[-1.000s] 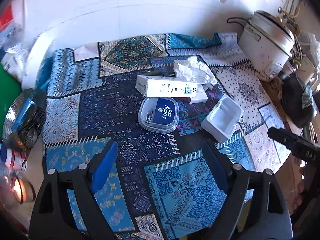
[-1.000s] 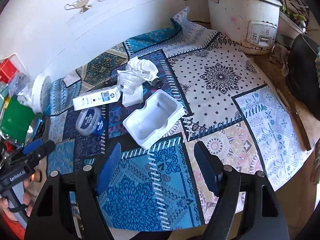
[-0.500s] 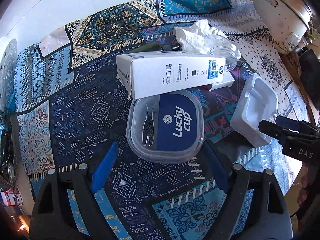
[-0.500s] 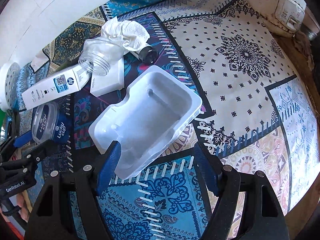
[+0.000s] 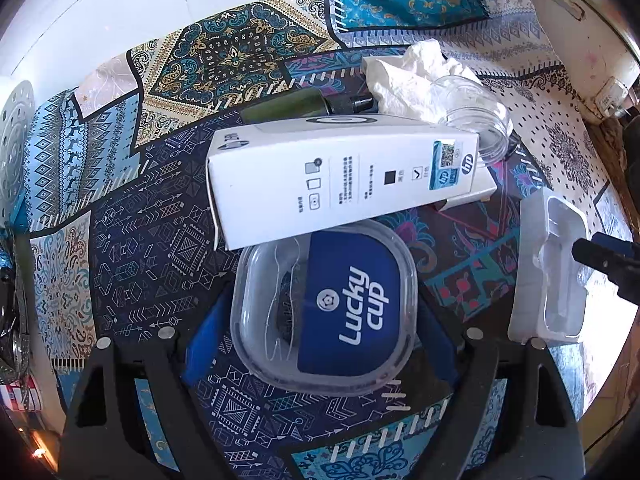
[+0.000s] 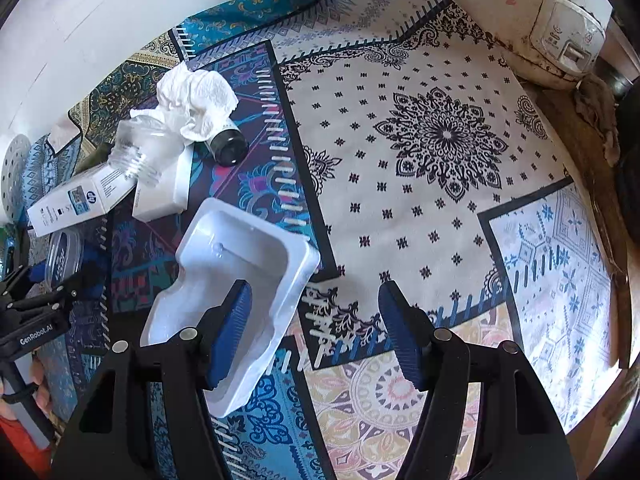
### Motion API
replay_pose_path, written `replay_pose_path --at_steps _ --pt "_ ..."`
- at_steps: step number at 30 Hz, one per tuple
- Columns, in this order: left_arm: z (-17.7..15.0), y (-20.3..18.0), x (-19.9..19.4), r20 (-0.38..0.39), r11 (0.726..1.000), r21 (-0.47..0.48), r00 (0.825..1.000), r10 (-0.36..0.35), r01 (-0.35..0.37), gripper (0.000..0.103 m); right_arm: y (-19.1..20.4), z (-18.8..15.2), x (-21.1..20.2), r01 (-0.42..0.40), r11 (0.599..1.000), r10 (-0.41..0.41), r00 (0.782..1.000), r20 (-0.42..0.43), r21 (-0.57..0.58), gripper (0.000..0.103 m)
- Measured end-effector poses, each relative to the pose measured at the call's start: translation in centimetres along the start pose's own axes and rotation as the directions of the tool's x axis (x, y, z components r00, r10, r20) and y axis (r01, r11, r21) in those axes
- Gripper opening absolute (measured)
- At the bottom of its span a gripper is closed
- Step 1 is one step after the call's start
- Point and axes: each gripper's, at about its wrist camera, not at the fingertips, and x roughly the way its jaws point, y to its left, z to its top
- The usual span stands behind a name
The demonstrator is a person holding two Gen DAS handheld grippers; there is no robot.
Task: Collect trash
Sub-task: 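Grasp the Lucky cup box with left tool while right tool grasps white plastic tray, then carry the Lucky cup box and white tray down to the floor bin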
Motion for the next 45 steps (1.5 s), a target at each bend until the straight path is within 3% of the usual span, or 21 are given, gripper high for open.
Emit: replay_pose_path --at_steps 2,4,15,28,35,45 --pt "-0.1 0.0 -0.2 0.013 1.000 -0.010 1.000 -0.014 0.014 0.081 0.2 0.8 0.7 0.000 1.000 0.000 1.000 -0.010 -0.013 0.061" --pt "-0.2 0.1 -0.3 0.018 1.000 -0.012 0.999 -0.029 0.029 0.079 1.0 1.5 1.4 0.005 1.000 -0.006 1.000 -0.023 -0.027 0.047" --pt "-1.9 -0.1 -2.4 0.049 0.998 -0.050 0.998 -0.026 0.028 0.078 1.7 0.9 1.1 -0.017 0.998 0.018 1.000 0.025 -0.062 0.008" --pt "-6.2 -3.9 -7.4 0.120 0.989 -0.143 0.991 0.051 -0.034 0.078 -2.1 -2.5 -3.6 -0.085 0.986 0.099 0.991 0.087 -0.146 0.006" --pt "-8.7 -7.8 -11.7 0.199 0.978 -0.199 0.974 0.111 -0.071 0.078 -3.8 -3.4 -6.1 -0.144 0.967 0.171 0.979 0.113 -0.209 0.006" --pt "-11.9 -11.2 -16.8 0.270 0.974 -0.216 0.954 0.129 -0.070 0.078 -3.8 -6.0 -11.5 -0.188 0.941 0.243 0.953 0.178 -0.281 0.006"
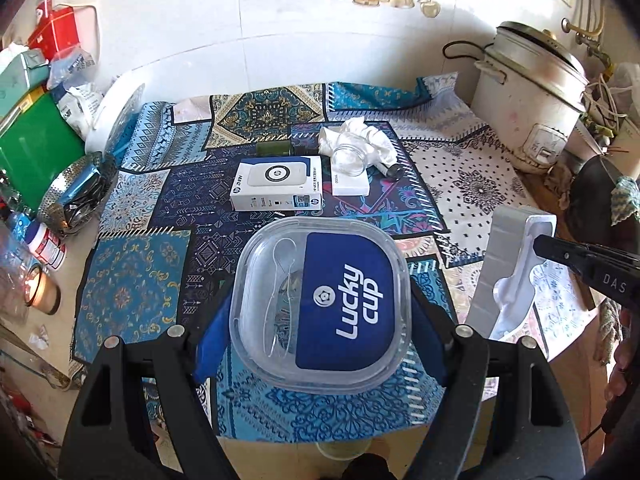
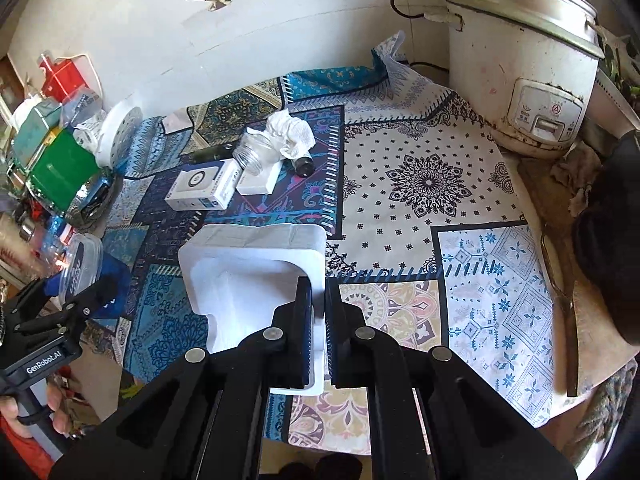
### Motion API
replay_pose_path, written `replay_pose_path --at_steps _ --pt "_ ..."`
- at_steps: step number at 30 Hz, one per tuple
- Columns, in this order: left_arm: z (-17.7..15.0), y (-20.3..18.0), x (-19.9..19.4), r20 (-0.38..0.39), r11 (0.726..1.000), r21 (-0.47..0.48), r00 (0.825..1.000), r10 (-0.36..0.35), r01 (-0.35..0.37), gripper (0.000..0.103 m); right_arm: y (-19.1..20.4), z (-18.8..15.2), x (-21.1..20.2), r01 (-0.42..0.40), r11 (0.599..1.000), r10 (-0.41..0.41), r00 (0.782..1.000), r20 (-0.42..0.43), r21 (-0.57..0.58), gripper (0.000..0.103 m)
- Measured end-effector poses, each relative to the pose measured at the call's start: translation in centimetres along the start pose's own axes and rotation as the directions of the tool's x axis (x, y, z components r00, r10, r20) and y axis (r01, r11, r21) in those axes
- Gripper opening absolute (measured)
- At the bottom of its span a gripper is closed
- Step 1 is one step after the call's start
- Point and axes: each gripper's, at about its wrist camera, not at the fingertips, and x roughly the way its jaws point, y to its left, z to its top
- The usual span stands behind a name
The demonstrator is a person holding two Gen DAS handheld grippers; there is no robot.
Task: Collect trash
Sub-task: 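Carry the Lucky cup box and white tray down to the floor bin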
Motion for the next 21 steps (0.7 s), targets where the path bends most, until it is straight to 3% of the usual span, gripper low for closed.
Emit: replay_pose_path --at_steps 10,21 --pt "-5.5 1.5 -5.7 0.038 0.998 0.034 0.998 -0.052 0.050 0.078 4.8 -5.5 -5.8 0.009 1.000 -0.008 0.997 0.071 -0.008 0.006" --pt "-16.8 4.5 -10.1 -0.053 0.997 0.061 0.998 -0.044 0.048 0.078 10.2 -16.9 -6.0 0.020 0.999 -0.019 1.000 -0.024 0.031 0.006"
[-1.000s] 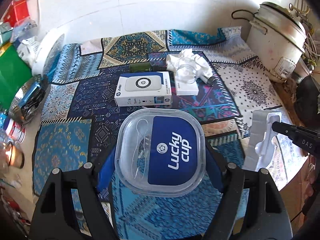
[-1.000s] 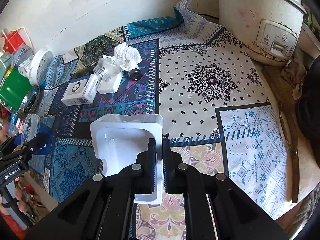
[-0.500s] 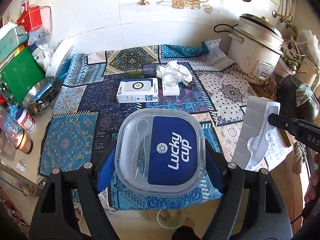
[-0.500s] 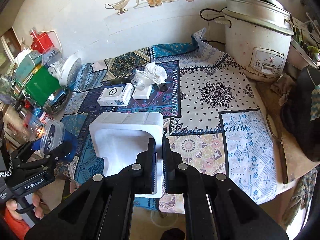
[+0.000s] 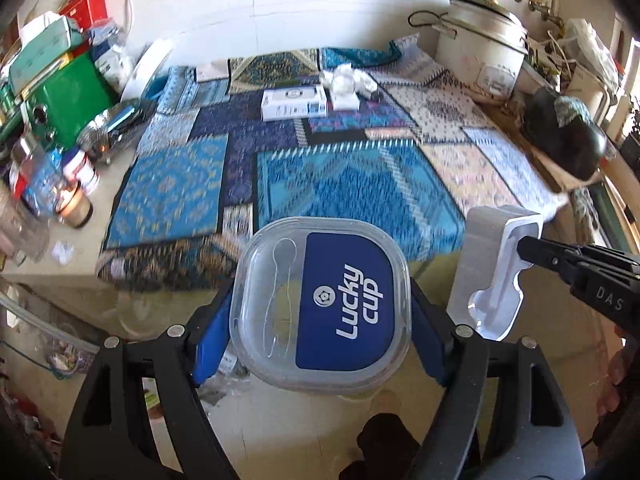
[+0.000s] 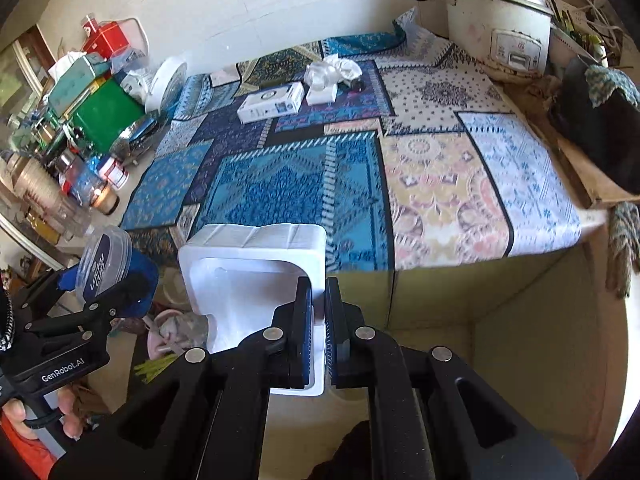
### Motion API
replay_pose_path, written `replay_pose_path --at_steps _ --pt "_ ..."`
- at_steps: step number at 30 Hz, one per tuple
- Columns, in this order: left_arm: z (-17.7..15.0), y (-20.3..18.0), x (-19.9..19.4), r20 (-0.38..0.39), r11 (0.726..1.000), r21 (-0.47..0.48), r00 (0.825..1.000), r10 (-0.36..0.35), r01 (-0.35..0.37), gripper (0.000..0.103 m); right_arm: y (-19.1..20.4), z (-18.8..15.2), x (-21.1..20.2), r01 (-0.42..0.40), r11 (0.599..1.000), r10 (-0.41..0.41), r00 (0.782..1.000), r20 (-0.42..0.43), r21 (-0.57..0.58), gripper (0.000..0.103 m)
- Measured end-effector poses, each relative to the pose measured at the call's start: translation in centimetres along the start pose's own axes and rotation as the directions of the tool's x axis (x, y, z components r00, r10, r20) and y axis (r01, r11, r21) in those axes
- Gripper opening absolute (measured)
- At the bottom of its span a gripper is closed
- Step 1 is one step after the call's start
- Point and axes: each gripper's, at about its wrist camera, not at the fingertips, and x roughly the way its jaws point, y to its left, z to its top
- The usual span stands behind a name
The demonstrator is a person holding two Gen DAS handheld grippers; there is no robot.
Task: Collect trash
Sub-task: 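Carry the Lucky cup box and white tray down to the floor bin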
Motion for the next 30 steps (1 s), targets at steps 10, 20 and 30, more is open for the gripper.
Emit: replay_pose_path --at_steps 10,20,30 --pt "-9.3 -0.3 4.9 -0.126 0.999 -0.016 0.991 -0.040 0.039 0.078 -0.7 -7.6 5.5 0.032 0.999 -0.027 0.990 -0.135 0.036 0.006" --pt "-19.5 -2.7 19.7 -0.241 0.996 -0.044 0.967 -0.081 0.073 0.078 -7.1 -15.1 17.8 0.068 0.995 -0.050 0.971 -0.234 0.072 0.006" --pt "-29.4 -3.2 37.6 -0.316 0.984 -0.100 0.933 -0.174 0.149 0.078 -14.8 -24.4 37.0 0.036 0.995 -0.003 0.946 -0.324 0.095 0.006"
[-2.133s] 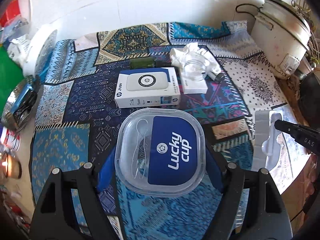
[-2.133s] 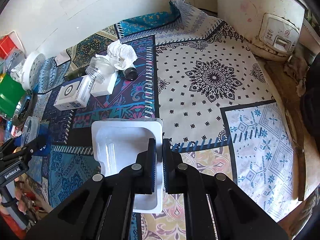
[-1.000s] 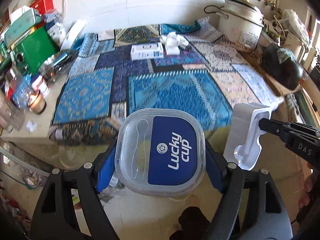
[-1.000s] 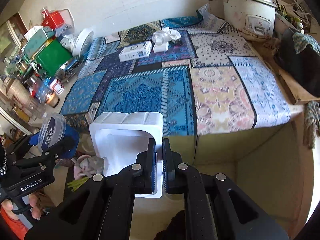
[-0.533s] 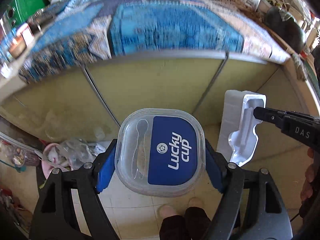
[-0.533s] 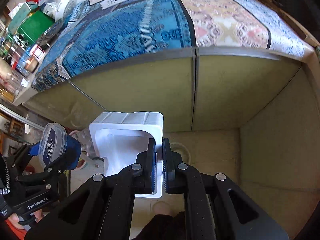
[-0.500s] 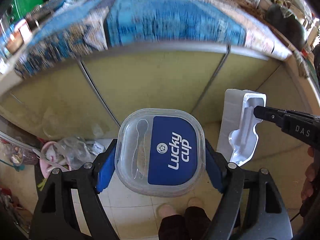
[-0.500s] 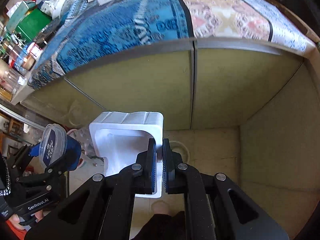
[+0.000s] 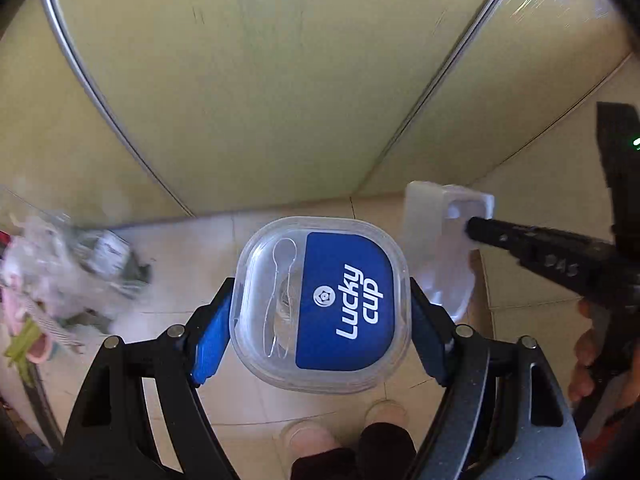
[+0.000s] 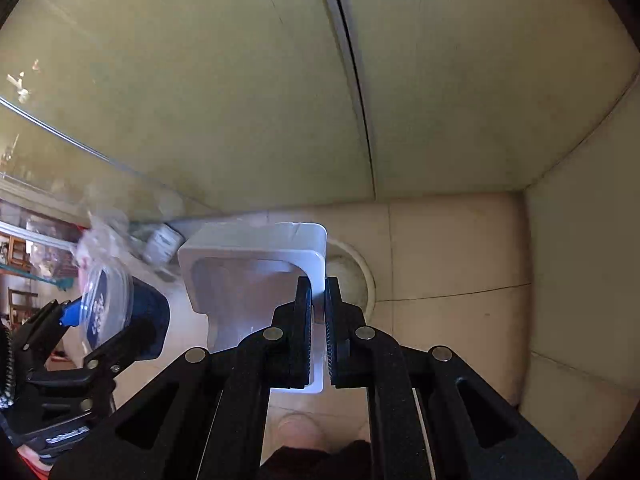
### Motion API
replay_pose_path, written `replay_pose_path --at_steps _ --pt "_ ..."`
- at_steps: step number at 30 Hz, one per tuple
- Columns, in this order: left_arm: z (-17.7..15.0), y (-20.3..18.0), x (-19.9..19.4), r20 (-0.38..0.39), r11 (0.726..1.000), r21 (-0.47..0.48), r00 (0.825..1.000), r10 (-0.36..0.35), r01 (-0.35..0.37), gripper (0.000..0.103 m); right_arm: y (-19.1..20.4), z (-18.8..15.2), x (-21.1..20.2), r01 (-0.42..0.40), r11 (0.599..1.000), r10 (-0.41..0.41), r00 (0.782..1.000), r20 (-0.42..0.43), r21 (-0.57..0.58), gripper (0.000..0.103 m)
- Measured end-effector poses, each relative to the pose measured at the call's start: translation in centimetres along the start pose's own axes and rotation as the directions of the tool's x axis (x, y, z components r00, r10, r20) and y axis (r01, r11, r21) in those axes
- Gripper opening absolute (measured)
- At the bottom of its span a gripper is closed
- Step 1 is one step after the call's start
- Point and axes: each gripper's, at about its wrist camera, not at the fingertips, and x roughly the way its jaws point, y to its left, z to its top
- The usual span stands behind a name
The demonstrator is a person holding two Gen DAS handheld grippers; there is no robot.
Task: Collect trash
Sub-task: 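Carry the Lucky cup box and white tray down to the floor bin, then open both tools to drop the box and tray into the bin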
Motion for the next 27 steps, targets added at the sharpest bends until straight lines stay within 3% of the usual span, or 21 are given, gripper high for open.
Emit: replay_pose_path --at_steps 5,11,17,21,27 --pt "-0.9 1.0 9.2 -0.081 1.000 0.000 0.997 -0.001 0.001 0.078 -2.0 -0.5 9.0 -0.008 0.999 0.005 0.997 -0.078 -0.035 0.006" --pt "-1.6 1.5 16.9 -0.165 1.000 0.015 0.986 0.003 0.000 0.078 -2.0 -1.2 14.3 -0.014 0.995 -0.001 0.989 -0.147 -0.103 0.007" --pt "-2.5 2.3 20.7 -0.252 0.999 -0.021 0.967 -0.035 0.030 0.078 -3.5 -1.8 15.4 -0.040 0.994 0.018 0.977 -0.214 -0.100 0.014" --pt "-2.4 2.6 21.5 -0.284 0.998 -0.037 0.957 -0.059 0.051 0.078 -4.5 -1.8 14.0 -0.022 0.994 0.001 0.983 -0.184 -0.109 0.037" --pt "-2.4 2.2 21.6 -0.295 0.997 -0.041 0.953 -0.074 0.065 0.079 -4.9 -1.3 11.4 -0.041 0.994 0.028 0.991 -0.131 -0.097 0.038"
